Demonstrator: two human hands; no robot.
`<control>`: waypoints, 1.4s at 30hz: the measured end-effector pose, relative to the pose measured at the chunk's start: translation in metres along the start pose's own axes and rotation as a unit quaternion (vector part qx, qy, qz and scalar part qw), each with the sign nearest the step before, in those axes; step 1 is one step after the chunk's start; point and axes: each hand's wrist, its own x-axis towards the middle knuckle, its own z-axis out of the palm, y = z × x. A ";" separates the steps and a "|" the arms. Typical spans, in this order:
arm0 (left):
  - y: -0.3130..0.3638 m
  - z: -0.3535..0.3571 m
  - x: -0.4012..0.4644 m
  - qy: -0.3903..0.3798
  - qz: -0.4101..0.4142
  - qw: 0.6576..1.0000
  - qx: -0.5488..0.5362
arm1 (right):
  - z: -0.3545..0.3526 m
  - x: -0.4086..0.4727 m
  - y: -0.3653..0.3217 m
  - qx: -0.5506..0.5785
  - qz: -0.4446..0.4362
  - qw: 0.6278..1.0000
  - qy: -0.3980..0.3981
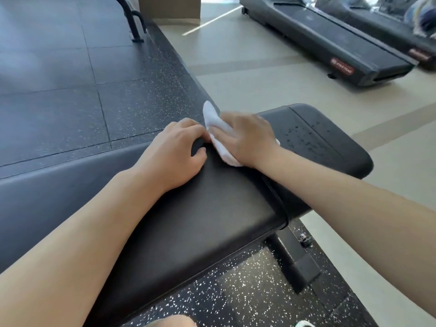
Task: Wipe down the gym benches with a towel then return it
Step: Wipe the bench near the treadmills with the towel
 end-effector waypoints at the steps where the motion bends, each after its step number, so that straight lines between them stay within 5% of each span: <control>1: 0.001 0.001 -0.001 0.003 0.004 1.000 -0.003 | -0.009 -0.030 0.004 0.000 -0.004 1.000 0.009; 7: 0.008 0.004 -0.003 0.012 0.021 1.000 -0.009 | -0.054 -0.148 0.027 0.004 -0.045 0.999 -0.004; 19: 0.006 0.008 0.000 0.000 0.030 1.000 -0.002 | 0.007 0.055 0.030 -0.001 0.022 1.000 0.007; 27: 0.021 0.010 -0.009 -0.010 0.049 0.999 -0.010 | -0.028 -0.076 0.018 0.018 -0.041 0.996 0.074; 30: 0.027 0.012 -0.012 -0.014 0.056 0.998 -0.012 | -0.038 -0.123 0.037 0.033 -0.067 0.997 0.015; 37: 0.028 0.014 -0.011 -0.016 0.063 0.998 0.001 | -0.028 -0.008 0.072 0.004 0.072 0.997 0.007; 42: 0.019 0.020 -0.010 -0.011 0.065 0.998 0.014 | -0.007 -0.004 0.061 -0.021 0.043 0.998 0.045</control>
